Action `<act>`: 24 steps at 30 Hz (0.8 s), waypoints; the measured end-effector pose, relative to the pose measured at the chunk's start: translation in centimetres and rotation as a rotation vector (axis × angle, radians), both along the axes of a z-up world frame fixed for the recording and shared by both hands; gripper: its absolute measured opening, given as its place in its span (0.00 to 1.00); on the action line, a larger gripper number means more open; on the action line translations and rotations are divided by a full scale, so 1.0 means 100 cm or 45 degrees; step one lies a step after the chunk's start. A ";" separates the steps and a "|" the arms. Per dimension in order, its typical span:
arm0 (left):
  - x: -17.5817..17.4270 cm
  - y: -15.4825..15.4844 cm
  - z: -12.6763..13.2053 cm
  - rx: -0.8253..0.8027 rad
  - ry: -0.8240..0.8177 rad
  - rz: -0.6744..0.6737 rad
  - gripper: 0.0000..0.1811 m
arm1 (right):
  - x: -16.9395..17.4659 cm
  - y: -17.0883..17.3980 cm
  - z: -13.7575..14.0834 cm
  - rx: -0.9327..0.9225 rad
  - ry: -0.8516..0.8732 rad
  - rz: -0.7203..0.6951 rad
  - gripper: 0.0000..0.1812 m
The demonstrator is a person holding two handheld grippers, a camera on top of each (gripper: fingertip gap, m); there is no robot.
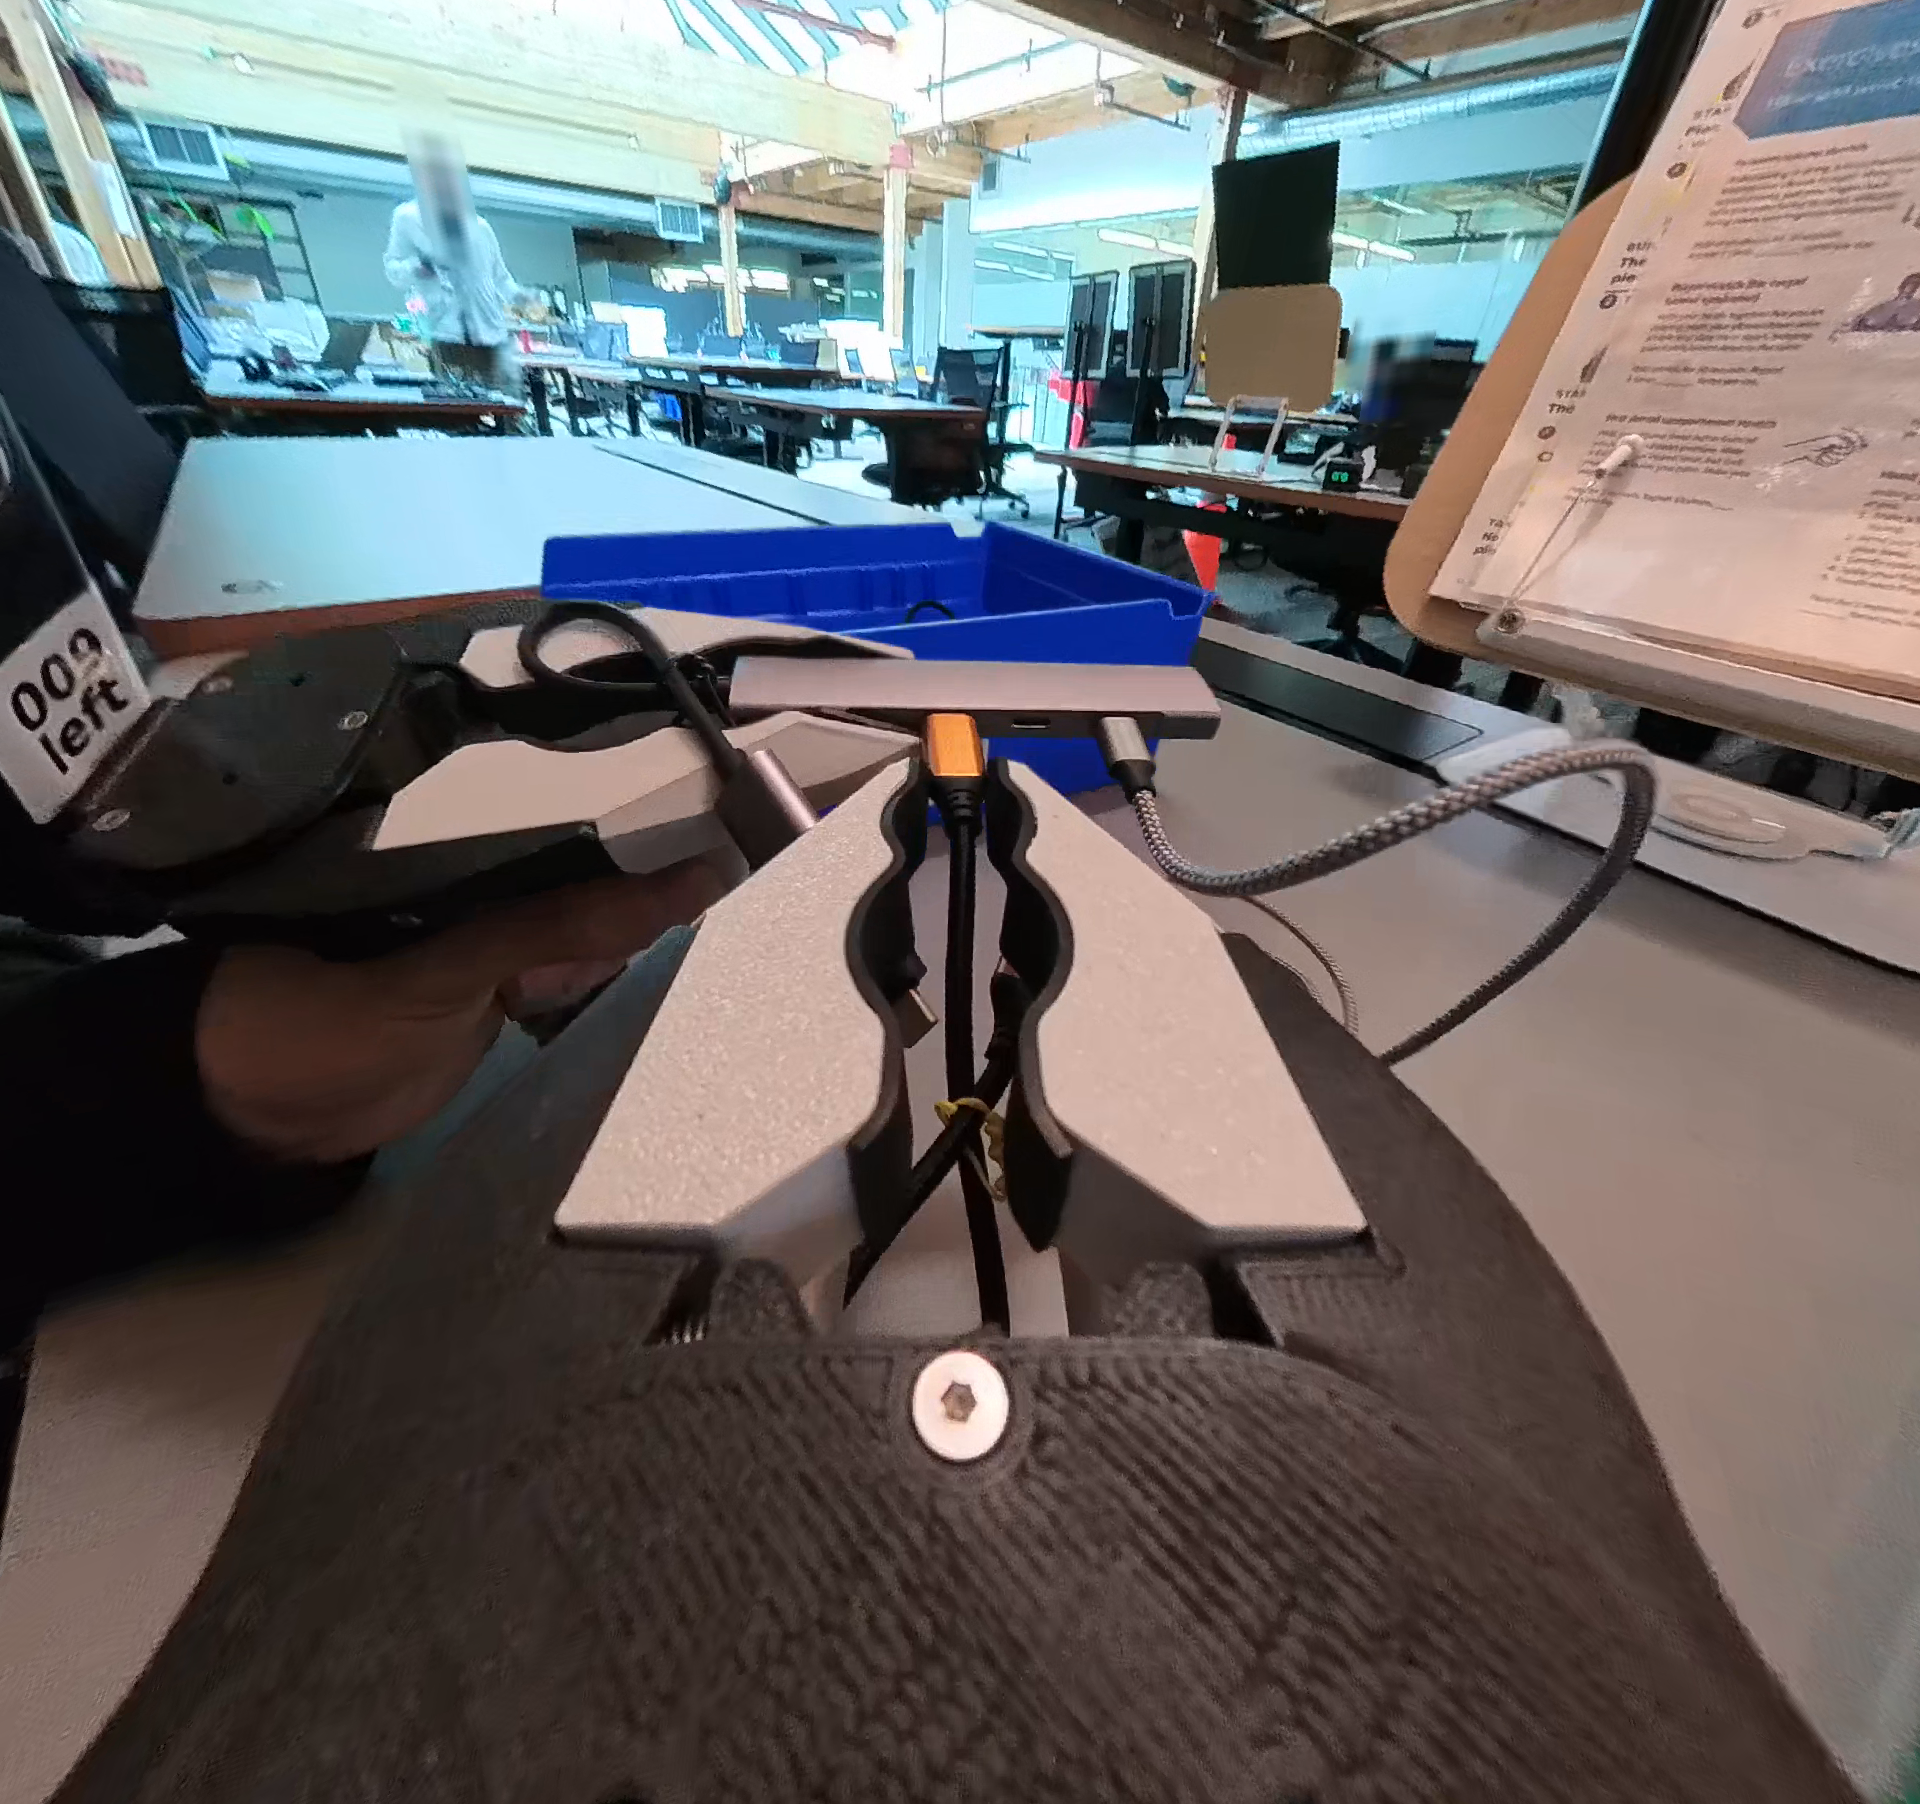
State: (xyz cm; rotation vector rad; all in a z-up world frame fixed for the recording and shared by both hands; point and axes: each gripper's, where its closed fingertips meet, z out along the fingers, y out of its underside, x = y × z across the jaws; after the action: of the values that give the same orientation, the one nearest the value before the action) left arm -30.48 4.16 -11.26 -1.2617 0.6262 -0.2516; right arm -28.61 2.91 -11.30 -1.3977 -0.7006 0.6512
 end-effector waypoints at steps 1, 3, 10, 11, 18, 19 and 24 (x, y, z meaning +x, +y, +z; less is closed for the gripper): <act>0.001 -0.001 0.000 0.000 0.002 -0.001 0.12 | 0.001 -0.001 0.000 0.005 -0.028 -0.015 0.06; 0.004 -0.003 0.001 0.015 0.019 -0.001 0.12 | 0.004 -0.004 -0.001 -0.011 -0.036 -0.018 0.06; 0.012 -0.005 -0.003 -0.008 0.060 -0.013 0.12 | 0.013 -0.008 -0.006 -0.080 -0.032 0.000 0.06; 0.007 -0.003 -0.003 -0.013 0.048 0.026 0.11 | 0.013 -0.009 -0.006 -0.067 -0.063 -0.017 0.06; -0.017 0.010 0.006 -0.077 -0.186 0.012 0.12 | 0.072 -0.015 0.003 -0.111 0.075 -0.124 0.06; -0.004 0.005 0.008 -0.030 -0.128 -0.018 0.12 | 0.086 -0.009 0.014 -0.071 0.046 -0.184 0.06; 0.011 -0.005 0.008 0.046 -0.016 -0.077 0.12 | 0.153 0.006 0.100 0.264 -0.193 -0.326 0.06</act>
State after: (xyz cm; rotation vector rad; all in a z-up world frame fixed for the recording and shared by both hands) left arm -29.34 3.64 -10.51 -1.2066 0.6561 -0.2973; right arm -13.34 3.56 -1.26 -1.3241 -0.6737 0.2649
